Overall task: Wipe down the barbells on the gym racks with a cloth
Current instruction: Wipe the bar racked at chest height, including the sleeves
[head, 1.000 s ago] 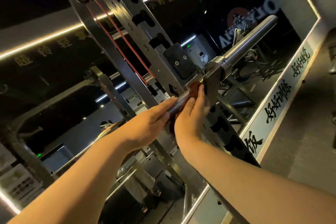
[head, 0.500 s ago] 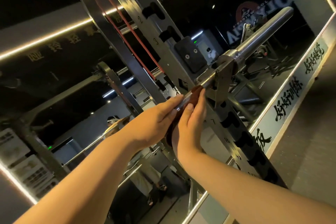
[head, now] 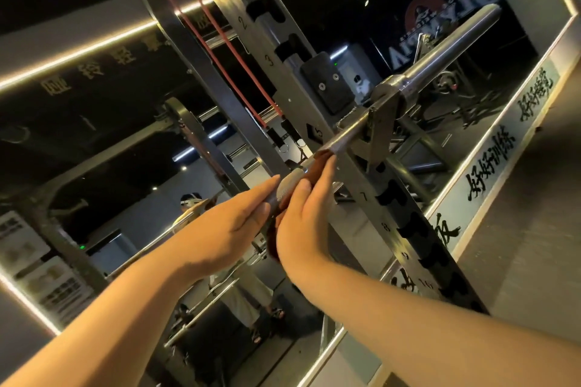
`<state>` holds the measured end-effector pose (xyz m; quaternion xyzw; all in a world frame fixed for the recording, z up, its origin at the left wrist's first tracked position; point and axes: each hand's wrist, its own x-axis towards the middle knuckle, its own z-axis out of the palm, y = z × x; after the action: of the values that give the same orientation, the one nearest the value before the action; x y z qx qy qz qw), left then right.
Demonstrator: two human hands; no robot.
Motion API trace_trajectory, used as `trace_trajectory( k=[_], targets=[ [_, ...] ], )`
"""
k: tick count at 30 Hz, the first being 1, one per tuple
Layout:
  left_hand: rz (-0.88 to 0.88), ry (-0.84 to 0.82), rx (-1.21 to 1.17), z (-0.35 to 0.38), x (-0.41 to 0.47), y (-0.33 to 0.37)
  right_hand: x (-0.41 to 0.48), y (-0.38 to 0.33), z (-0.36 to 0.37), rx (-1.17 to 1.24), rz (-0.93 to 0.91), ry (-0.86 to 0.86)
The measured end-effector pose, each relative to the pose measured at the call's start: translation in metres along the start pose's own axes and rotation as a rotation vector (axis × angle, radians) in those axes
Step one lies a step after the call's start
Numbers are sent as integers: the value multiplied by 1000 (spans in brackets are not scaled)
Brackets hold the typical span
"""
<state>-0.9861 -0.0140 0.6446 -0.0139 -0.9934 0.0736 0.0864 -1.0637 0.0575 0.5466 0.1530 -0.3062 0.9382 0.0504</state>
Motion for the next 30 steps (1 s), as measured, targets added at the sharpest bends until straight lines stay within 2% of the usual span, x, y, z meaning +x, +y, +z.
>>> trace_trajectory(
  k=[2, 6, 8, 10, 15, 19, 24, 30],
  targets=[
    [-12, 9, -4, 1, -1, 2, -4, -1, 3, 12, -8, 15],
    [5, 55, -14, 4, -2, 3, 44, -17, 0, 89, 33, 256],
    [13, 65, -12, 5, -1, 2, 64, -23, -6, 57, 28, 304],
    [16, 62, -13, 4, 1, 0, 61, -22, -8, -2, -12, 284],
    [16, 57, -39, 5, 4, -1, 25, -9, -7, -15, -17, 77],
    [23, 64, -13, 5, 2, 3, 62, -20, -18, -44, -20, 177],
    [30, 74, 18, 4, 1, 1, 84, -18, -31, -33, -90, 210],
    [46, 61, 78, 3, 4, 2, 49, -7, -8, -87, -63, 191]
  ],
)
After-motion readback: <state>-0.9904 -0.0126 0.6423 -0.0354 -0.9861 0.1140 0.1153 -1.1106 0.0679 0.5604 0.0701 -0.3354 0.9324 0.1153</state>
